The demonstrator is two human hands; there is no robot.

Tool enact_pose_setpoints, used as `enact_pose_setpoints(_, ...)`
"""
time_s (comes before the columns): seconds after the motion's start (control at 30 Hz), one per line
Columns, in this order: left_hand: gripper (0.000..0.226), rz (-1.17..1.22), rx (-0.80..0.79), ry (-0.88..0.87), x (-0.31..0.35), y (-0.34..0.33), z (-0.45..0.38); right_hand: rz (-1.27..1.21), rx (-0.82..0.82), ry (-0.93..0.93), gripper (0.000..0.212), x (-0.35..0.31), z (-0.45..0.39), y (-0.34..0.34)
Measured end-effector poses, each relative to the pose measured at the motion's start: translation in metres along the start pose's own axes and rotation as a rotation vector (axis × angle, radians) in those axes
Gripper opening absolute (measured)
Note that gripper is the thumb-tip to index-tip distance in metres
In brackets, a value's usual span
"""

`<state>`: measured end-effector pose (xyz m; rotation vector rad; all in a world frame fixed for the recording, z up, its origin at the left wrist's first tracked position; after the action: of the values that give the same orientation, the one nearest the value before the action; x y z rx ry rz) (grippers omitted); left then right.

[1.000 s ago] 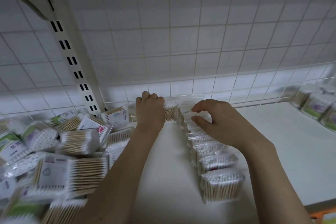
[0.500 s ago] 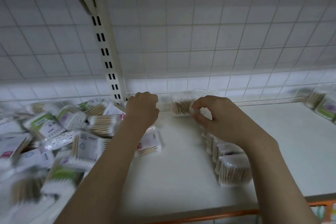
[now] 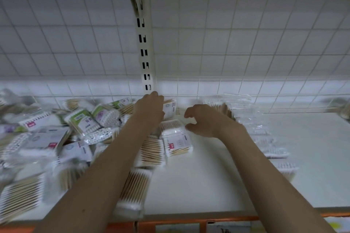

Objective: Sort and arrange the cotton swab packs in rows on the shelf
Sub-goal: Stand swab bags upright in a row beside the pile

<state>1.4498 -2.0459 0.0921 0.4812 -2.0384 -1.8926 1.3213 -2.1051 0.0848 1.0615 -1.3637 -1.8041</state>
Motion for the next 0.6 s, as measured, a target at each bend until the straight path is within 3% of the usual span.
enact_pose_setpoints(0.3, 0.043, -0.098, -0.011, -0.055, -0.004, -0.018, -0.012, 0.028, -0.178, 0.058, 0.059, -0.02, -0.023, -0.034)
enact_pose_setpoints(0.43, 0.051, -0.098, -0.002, -0.025, -0.007, -0.023, -0.017, 0.016, -0.128, 0.066, 0.049, -0.021, -0.024, -0.036)
enact_pose_setpoints(0.6, 0.046, -0.081, -0.007, 0.012, -0.008, -0.028, -0.017, 0.032, -0.055, 0.057, 0.044, -0.024, -0.022, -0.042)
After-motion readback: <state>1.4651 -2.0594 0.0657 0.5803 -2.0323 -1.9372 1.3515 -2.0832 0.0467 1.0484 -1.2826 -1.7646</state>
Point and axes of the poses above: each hand's wrist, its own z-axis away from the middle knuckle, its own y-axis out of the back of the hand, x = y × z, the point moved 6 cm from there along -z, towards the middle knuckle, and after that the axes turned 8 degrees about -x, right-handed, at the moved point
